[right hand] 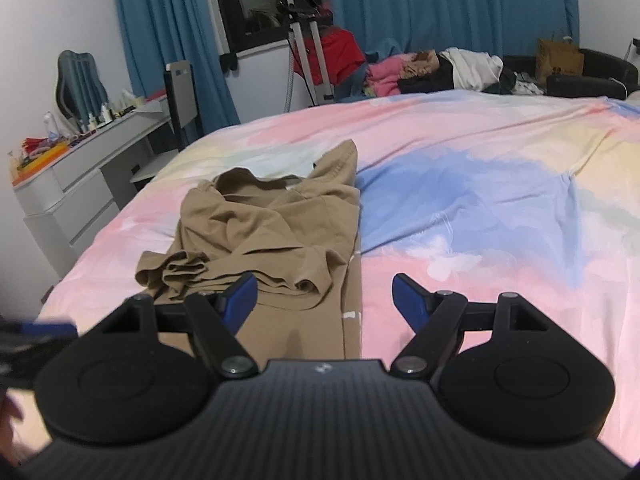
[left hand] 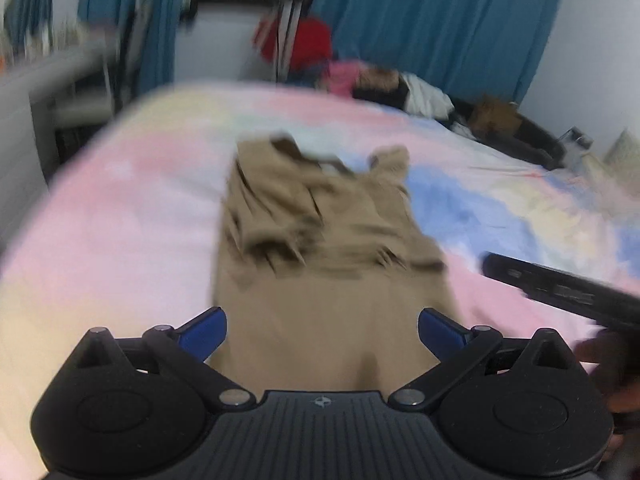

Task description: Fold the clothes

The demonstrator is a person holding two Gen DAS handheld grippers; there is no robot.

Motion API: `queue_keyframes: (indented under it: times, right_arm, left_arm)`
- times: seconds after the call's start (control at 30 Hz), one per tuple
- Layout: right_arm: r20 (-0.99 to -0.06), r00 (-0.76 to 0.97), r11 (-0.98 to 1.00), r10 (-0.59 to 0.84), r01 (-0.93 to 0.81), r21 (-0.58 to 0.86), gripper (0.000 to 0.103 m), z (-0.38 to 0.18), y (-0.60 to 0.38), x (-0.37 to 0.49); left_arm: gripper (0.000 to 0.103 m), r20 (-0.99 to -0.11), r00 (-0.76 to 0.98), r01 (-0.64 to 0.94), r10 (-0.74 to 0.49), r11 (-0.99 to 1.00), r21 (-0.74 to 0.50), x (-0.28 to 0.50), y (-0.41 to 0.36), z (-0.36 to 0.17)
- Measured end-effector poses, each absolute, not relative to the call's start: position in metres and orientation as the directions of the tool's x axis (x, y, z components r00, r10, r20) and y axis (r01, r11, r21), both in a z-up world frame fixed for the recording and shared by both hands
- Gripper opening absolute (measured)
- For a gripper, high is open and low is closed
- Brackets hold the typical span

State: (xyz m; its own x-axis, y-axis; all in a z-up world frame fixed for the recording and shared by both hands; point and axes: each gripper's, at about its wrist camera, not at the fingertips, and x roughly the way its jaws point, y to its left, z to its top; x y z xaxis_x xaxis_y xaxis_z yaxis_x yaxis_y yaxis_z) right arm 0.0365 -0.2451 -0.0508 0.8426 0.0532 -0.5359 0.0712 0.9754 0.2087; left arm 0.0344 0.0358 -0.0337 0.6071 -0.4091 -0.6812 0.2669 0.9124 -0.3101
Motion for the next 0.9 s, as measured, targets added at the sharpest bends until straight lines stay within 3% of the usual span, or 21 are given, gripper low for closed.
queue_keyframes:
  times: [0.13,0.37,0.67,0.77,0.9]
  right_arm:
    - [-0.544,0.838,0.972,0.042,0.092,0.218,0.076,-0.053,-0.249,0.039]
    - [-0.565,0.823,0.956,0.056,0.118,0.268,0.076,-0.057,-0.258,0.045]
    - [-0.561,0.819,0.924,0.121,0.115,0.366,0.076,-0.055,-0.266,0.041]
    - [-0.536,0.828,0.904,0.165,0.091,0.419,0.076,-0.051,-0.268,0.037]
    - [-0.440,0.852,0.856,0.284,-0.019,0.517,0.078,-0.043,-0.260,0.026]
  left_arm:
    - [0.101,-0.723,0.487,0.192,-0.490,0.868,-0.459,0.034,0.047,-0.053]
    - [0.099,-0.777,0.336,0.052,-0.532,0.835,-0.548,0.051,0.055,-0.095]
    - [0.096,-0.677,0.383,-0.148,-0.629,0.681,-0.717,0.066,0.083,-0.129]
    - [0.086,-0.641,0.431,-0.207,-0.635,0.622,-0.755,0.067,0.094,-0.136]
    - [0.062,-0.650,0.473,-0.243,-0.595,0.622,-0.745,0.067,0.099,-0.139]
